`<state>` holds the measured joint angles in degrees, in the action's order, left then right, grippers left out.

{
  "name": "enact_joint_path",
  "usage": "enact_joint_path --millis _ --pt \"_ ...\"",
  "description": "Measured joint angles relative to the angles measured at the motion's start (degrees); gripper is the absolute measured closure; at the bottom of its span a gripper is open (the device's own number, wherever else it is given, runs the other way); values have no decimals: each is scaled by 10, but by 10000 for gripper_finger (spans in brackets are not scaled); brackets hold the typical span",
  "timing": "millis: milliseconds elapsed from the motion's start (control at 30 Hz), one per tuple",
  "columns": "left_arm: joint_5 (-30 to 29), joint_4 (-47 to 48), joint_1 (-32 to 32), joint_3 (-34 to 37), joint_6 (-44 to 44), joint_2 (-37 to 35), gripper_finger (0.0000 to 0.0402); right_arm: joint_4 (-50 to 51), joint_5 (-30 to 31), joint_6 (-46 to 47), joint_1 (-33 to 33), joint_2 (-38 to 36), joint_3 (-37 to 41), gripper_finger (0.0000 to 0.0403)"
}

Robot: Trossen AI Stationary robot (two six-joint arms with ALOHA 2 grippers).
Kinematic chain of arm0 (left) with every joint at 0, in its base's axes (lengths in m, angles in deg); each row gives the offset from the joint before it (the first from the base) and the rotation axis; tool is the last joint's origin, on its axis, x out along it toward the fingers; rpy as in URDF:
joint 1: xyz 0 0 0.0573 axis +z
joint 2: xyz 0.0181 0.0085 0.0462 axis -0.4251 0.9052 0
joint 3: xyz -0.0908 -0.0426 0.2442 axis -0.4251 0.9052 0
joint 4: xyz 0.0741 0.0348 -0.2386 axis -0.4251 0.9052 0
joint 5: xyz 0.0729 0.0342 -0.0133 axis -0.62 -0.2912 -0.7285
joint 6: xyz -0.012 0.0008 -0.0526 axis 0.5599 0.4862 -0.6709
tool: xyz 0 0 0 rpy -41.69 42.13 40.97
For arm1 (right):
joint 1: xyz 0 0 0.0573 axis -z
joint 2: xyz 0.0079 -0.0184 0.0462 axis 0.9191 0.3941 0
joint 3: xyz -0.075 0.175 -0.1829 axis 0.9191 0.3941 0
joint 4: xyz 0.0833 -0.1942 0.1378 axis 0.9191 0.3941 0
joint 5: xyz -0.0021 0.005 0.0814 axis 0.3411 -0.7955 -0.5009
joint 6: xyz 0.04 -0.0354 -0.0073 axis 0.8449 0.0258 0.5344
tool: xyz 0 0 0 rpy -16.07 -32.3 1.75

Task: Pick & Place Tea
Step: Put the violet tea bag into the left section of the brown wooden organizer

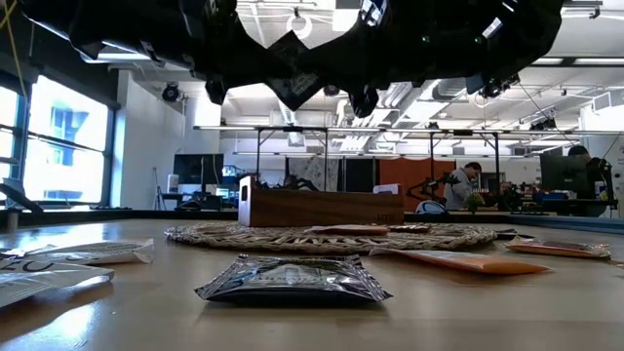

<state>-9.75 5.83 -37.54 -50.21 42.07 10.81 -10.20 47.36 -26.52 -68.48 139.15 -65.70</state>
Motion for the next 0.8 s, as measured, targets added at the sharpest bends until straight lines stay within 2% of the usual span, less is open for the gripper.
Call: enact_joint_path --millis 167,333,467,533,600,700,800 --pt "4 -1 0 0 -4 0 379 50 3 -6 0 0 0 331" --pt "-4 9 0 0 -6 0 397 175 59 -26 7 -6 0 316" --pt "-111 41 4 0 -6 0 393 305 114 -23 15 -28 0 308" --pt "-141 63 22 0 -11 -1 394 360 142 -23 15 -46 0 306" --pt "-123 90 53 0 -38 -1 398 397 181 -22 14 -64 0 304" --pt "-34 116 117 0 -82 -1 398 415 218 -22 14 -90 0 304" --pt "58 125 178 0 -96 5 398 416 221 -21 15 -106 0 304"
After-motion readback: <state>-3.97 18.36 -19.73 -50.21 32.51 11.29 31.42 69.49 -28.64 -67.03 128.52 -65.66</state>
